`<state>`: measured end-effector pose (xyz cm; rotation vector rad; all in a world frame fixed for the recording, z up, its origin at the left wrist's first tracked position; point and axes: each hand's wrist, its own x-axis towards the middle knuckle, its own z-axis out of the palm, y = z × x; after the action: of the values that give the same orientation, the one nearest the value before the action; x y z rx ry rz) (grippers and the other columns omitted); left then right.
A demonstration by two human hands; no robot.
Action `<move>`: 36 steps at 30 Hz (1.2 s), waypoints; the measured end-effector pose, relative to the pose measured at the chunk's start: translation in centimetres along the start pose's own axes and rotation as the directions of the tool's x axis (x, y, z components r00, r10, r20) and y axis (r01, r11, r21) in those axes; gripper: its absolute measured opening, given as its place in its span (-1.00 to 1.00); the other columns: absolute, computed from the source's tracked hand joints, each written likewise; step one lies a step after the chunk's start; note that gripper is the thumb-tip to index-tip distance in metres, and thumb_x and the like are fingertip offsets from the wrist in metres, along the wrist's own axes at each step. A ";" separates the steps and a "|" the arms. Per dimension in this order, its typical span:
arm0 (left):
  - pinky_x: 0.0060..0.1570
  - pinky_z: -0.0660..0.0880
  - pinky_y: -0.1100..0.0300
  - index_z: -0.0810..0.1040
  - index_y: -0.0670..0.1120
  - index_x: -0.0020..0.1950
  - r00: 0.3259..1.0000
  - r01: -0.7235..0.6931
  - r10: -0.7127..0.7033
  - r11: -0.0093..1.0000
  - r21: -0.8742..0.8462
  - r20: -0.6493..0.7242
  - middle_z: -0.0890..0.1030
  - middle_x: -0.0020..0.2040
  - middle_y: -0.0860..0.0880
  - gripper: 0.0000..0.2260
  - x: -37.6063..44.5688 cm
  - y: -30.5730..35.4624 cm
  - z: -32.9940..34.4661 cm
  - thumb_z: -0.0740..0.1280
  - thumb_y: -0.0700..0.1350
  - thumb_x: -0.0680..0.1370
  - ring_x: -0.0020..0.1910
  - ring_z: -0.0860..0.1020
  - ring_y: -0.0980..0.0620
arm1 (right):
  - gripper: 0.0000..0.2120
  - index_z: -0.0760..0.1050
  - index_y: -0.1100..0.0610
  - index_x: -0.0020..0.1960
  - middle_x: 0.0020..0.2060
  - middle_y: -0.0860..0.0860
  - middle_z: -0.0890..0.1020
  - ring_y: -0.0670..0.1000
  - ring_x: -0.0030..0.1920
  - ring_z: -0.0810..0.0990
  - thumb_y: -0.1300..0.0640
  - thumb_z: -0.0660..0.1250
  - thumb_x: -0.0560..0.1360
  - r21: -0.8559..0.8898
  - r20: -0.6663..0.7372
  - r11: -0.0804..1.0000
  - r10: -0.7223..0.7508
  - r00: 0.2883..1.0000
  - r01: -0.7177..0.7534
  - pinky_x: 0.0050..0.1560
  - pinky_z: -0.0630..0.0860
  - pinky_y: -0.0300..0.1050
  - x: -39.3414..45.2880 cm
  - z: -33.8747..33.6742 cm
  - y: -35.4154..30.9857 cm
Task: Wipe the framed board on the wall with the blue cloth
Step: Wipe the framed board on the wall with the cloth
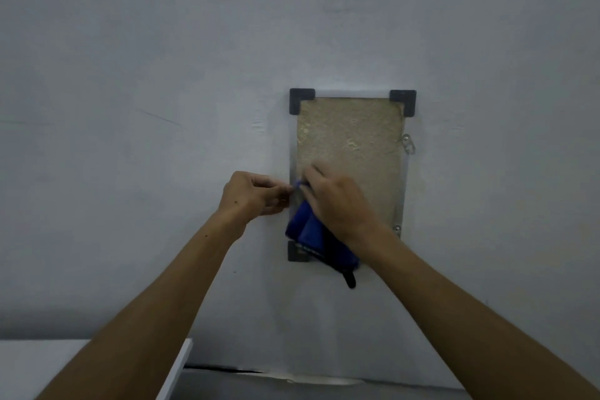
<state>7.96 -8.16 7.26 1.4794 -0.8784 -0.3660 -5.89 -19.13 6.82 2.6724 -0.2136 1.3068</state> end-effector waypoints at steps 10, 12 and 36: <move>-0.08 0.69 0.11 0.69 -0.20 0.06 0.976 0.172 -0.165 0.985 -0.035 0.140 0.75 -0.07 -0.15 -0.79 0.4 0.8 -1.4 0.35 -0.09 0.62 -0.07 0.74 -0.06 | -0.90 0.52 0.22 0.01 0.00 0.07 0.54 -0.01 -0.20 0.54 0.18 0.28 0.61 0.016 -0.225 1.000 0.008 0.974 -0.004 -0.16 0.55 -0.16 7.7 -4.3 0.6; -0.14 0.68 0.15 0.70 -0.19 0.05 0.983 0.137 -0.132 0.990 -0.032 0.128 0.75 -0.08 -0.15 -0.79 0.8 1.5 -1.7 0.35 -0.07 0.62 -0.09 0.74 -0.05 | -0.90 0.53 0.21 0.03 0.01 0.07 0.54 -0.02 -0.18 0.54 0.18 0.28 0.61 0.029 -0.233 1.000 0.008 0.972 -0.001 -0.13 0.56 -0.17 7.9 -4.2 0.6; -0.23 0.65 0.29 0.73 -0.10 -0.05 0.946 -0.255 0.305 0.912 0.320 -0.113 0.72 -0.24 0.03 -0.85 -1.1 -4.0 1.4 0.56 -0.08 0.45 -0.29 0.69 0.18 | -0.87 0.56 0.20 0.02 -0.08 0.06 0.60 0.03 -0.22 0.55 0.16 0.28 0.63 0.166 0.072 0.964 0.197 0.978 -0.207 -0.17 0.55 -0.04 -7.2 5.3 -2.4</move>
<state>7.40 -8.83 2.96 1.6064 -1.0325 0.1082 -5.70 -17.50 -2.29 2.9004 -0.4082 1.3664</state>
